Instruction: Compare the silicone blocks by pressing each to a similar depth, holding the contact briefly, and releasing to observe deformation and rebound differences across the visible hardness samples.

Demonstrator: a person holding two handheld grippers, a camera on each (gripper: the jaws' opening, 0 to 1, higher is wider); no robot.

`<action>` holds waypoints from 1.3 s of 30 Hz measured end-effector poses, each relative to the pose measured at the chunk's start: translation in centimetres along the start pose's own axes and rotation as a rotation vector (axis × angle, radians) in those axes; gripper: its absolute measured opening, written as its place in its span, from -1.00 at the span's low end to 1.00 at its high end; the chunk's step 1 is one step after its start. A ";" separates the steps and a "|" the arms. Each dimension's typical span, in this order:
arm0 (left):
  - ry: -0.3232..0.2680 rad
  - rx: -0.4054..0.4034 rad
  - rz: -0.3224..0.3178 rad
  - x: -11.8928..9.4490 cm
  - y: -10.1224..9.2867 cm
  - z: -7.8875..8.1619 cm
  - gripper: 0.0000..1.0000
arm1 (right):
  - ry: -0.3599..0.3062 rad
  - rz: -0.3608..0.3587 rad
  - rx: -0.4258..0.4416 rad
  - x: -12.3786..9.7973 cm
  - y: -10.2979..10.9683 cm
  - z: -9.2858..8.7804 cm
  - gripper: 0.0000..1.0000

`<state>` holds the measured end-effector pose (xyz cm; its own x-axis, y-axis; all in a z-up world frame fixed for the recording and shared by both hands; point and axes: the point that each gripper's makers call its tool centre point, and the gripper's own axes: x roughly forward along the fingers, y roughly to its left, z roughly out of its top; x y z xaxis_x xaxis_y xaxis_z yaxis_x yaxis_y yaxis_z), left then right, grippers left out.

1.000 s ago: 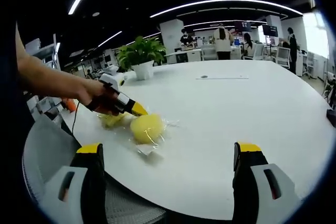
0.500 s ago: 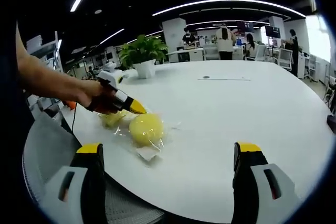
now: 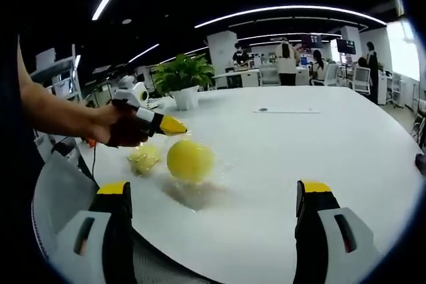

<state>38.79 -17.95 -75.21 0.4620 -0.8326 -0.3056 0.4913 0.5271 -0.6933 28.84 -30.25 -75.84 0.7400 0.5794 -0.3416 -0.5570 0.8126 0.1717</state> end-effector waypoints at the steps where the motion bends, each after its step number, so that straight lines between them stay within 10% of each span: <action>1: 0.003 0.020 0.001 -0.2 -0.3 0.0 -1.00 | -0.002 0.005 -0.001 0.0 0.1 0.0 0.93; 18: -0.002 0.408 -0.053 -1.8 -7.4 3.3 -1.00 | -0.122 0.087 -0.049 0.2 0.8 3.2 0.93; 27: -0.027 0.453 -0.174 -2.7 -12.3 5.8 -1.00 | -0.204 0.159 -0.024 1.3 -0.1 7.6 0.93; 39: -0.088 0.449 -0.254 -4.9 -17.2 7.0 -1.00 | -0.377 0.426 0.182 3.2 3.5 11.0 0.93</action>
<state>33.24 -21.74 -57.22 0.3376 -0.9365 -0.0948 0.8555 0.3473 -0.3841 33.39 -24.89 -66.15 0.5672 0.8120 0.1375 -0.7850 0.4825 0.3886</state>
